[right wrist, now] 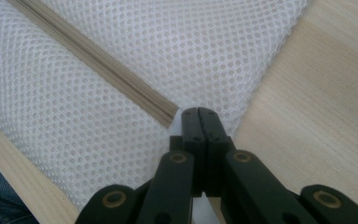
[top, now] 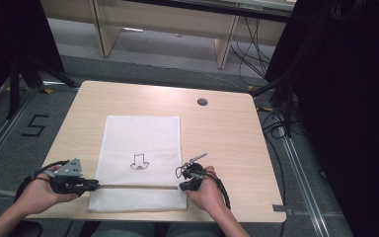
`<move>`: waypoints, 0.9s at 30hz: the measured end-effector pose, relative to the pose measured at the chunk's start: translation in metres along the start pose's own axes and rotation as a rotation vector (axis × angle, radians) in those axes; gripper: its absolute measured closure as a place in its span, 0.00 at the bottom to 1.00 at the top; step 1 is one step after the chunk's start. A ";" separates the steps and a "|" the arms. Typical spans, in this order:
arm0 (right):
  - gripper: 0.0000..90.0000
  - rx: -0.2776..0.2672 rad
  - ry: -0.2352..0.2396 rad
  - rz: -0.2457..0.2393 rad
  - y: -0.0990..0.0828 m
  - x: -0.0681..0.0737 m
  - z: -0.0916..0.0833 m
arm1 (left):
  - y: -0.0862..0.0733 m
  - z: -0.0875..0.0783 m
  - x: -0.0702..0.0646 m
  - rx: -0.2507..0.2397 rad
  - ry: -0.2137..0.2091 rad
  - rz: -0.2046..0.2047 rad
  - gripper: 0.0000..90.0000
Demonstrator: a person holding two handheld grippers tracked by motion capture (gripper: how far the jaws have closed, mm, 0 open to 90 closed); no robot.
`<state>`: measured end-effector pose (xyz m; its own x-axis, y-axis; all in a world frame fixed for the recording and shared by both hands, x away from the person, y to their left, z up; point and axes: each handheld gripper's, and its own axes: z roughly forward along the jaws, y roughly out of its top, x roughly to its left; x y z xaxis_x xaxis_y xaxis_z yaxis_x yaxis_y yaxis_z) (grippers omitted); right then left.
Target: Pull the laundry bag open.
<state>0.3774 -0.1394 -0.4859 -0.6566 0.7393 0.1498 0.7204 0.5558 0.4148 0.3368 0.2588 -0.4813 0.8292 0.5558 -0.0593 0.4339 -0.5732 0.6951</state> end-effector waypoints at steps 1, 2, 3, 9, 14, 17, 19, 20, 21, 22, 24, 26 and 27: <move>1.00 -0.001 0.000 0.000 0.000 0.000 0.000 | -0.003 -0.002 0.001 0.018 0.023 -0.015 0.91; 1.00 -0.005 0.000 -0.004 0.000 0.000 0.000 | -0.005 -0.003 0.004 0.040 0.063 -0.026 0.91; 1.00 -0.005 -0.001 -0.001 0.000 0.000 0.000 | -0.008 -0.005 0.006 0.054 0.083 -0.055 0.91; 1.00 0.008 -0.007 0.022 0.000 0.001 -0.001 | -0.013 -0.006 0.008 0.078 0.081 -0.098 0.91; 1.00 -0.005 -0.004 -0.012 0.000 0.000 0.000 | -0.013 -0.005 0.008 0.095 0.074 -0.080 0.91; 1.00 -0.008 -0.004 -0.016 0.000 0.000 0.000 | -0.014 -0.003 0.007 0.107 0.073 -0.086 0.91; 1.00 -0.007 -0.005 -0.004 0.000 0.000 0.000 | -0.013 -0.002 0.007 0.102 0.073 -0.069 0.91; 1.00 -0.009 -0.002 -0.005 -0.001 0.000 0.000 | -0.014 -0.002 0.007 0.098 0.071 -0.066 0.91; 1.00 -0.006 -0.002 0.013 -0.001 0.001 0.000 | -0.014 -0.002 0.008 0.101 0.078 -0.053 0.91; 1.00 -0.010 -0.003 0.005 -0.001 0.000 0.000 | -0.014 -0.002 0.007 0.096 0.072 -0.055 0.91; 1.00 -0.015 0.004 0.006 -0.002 -0.001 0.000 | -0.014 -0.001 0.007 0.101 0.060 -0.072 0.90; 1.00 -0.022 0.011 0.002 -0.002 -0.002 0.000 | -0.014 -0.002 0.008 0.092 0.061 -0.066 0.90; 1.00 -0.013 0.015 0.025 -0.003 -0.001 0.000 | -0.014 -0.002 0.008 0.087 0.075 -0.088 0.90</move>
<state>0.3760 -0.1417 -0.4867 -0.6416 0.7471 0.1736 0.7339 0.5322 0.4221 0.3370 0.2723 -0.4901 0.7592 0.6479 -0.0619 0.5357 -0.5681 0.6247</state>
